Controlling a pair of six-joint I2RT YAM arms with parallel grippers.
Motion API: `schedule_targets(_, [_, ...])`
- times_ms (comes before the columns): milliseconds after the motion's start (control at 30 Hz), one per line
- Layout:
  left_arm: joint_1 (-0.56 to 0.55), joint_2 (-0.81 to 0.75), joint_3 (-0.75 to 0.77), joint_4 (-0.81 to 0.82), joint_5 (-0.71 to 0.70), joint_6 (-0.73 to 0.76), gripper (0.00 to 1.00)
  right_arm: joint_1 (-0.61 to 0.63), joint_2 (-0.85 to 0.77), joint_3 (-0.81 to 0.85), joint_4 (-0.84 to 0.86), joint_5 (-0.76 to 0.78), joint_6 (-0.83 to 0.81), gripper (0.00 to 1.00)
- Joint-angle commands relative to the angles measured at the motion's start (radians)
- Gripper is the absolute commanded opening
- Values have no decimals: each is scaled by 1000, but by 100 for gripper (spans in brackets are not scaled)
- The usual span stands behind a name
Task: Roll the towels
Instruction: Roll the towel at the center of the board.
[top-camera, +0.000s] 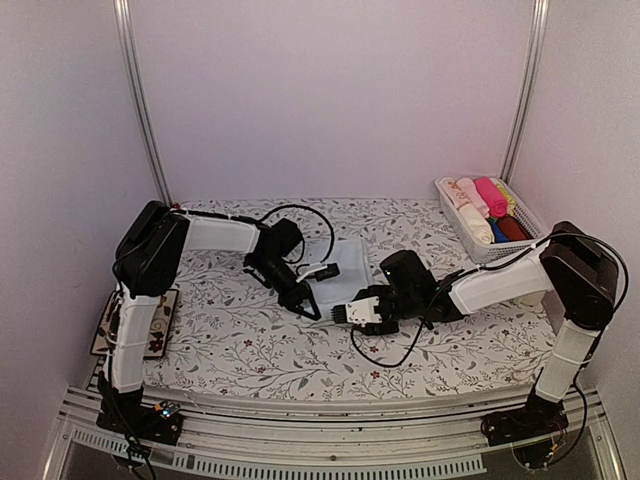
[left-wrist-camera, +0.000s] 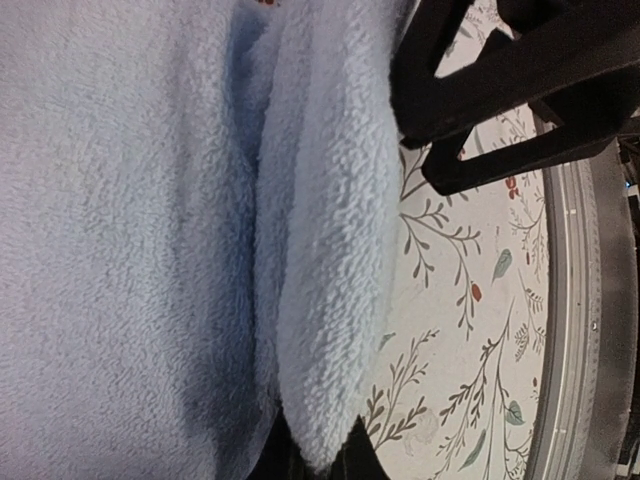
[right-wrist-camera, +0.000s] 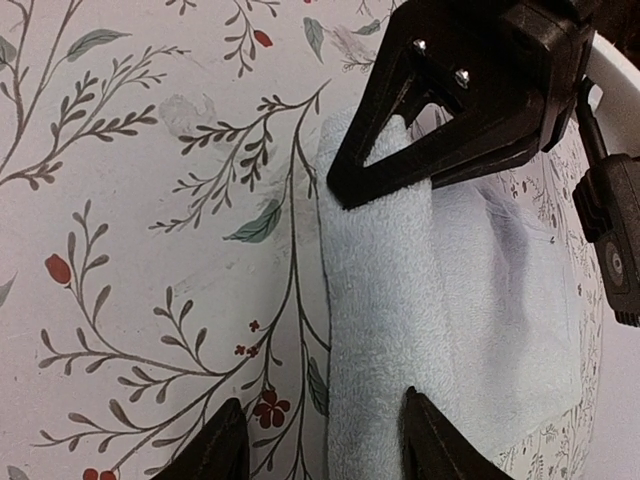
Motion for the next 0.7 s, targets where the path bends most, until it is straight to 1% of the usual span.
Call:
schedule_targets(0, [4, 62, -10, -52, -68, -13, 0, 5, 5, 15, 41, 18, 0, 54])
schedule_targets(133, [3, 62, -3, -56, -67, -13, 0, 6, 48, 44, 40, 62, 4, 53])
schedule_targets(233, [4, 60, -2, -55, -69, -13, 0, 6, 73, 50, 40, 53, 2, 53])
schedule_targets(333, [4, 59, -2, -55, -68, -13, 0, 5, 96, 53, 38, 52, 13, 50])
schedule_targets(400, [3, 56, -3, -56, -68, -13, 0, 6, 105, 54, 38, 55, 20, 47])
schedule_targets(467, [3, 52, -8, -55, -68, -13, 0, 5, 116, 61, 36, 63, 31, 41])
schedule_targets(533, [3, 42, -16, -51, -74, -13, 3, 5, 131, 73, 34, 80, 52, 33])
schedule_targets(600, [3, 29, -24, -44, -82, -13, 6, 5, 150, 90, 31, 105, 72, 29])
schedule_targets(633, [3, 20, -33, -40, -86, -13, 10, 5, 159, 101, 30, 117, 78, 28])
schedule_targets(667, [3, 13, -39, -36, -90, -12, 12, 6, 169, 110, 28, 126, 89, 27])
